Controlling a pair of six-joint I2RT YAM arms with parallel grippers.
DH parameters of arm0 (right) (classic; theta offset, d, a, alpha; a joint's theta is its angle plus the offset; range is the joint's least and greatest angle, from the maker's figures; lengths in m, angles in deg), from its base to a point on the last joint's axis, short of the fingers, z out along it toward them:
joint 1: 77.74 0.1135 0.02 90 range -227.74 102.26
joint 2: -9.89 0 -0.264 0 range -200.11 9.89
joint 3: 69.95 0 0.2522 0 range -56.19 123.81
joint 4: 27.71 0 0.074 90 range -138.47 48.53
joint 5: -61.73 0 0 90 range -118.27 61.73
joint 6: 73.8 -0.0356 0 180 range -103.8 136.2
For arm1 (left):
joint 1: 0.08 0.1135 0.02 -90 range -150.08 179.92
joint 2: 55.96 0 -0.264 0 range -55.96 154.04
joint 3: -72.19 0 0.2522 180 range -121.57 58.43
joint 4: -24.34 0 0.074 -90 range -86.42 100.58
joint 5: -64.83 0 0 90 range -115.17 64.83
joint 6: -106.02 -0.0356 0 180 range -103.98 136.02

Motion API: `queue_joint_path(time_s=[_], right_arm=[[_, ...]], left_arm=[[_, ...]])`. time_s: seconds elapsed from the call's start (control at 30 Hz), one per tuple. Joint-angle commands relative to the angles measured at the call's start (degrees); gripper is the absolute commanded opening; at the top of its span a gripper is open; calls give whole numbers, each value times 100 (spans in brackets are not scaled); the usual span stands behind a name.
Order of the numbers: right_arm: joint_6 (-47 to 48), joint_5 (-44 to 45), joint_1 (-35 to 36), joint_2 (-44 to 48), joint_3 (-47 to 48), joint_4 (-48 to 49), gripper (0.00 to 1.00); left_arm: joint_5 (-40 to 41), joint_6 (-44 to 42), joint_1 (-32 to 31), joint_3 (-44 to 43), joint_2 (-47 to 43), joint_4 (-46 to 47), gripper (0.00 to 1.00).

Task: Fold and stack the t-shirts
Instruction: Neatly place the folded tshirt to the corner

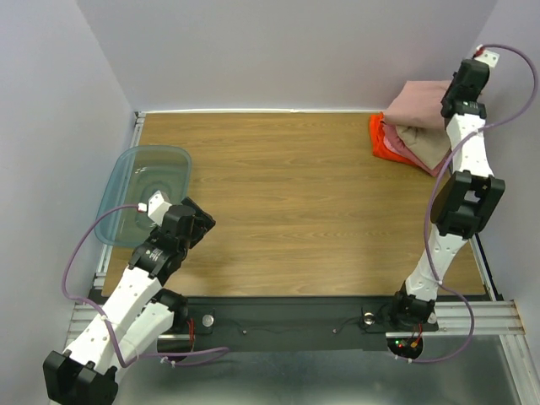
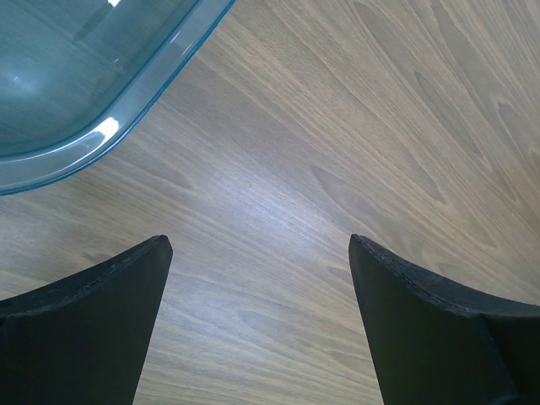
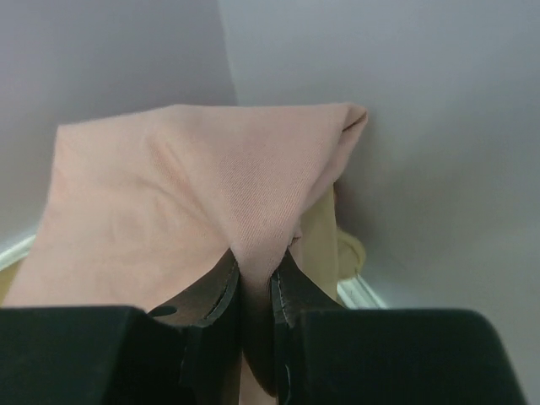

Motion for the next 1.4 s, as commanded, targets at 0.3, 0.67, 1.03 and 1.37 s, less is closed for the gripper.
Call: queue_joint_path(time_s=[0.3,0.67,1.03,1.37], right_arm=[[-1090,-781,-327,-29,-1248,115,29],[-1046,-569,-327,744,-1380,45,99],[-976,-3046,-327,897,-1056,36,100],[-836,-1704,-327,-380,-623,9,100]], left_arm=[[209,-52,2,-272,88,59,98],[174,-60,2,-255,167,121,98],[104,-131,2,-220,272,226,98],[86,-157,2,-185,377,279,98]])
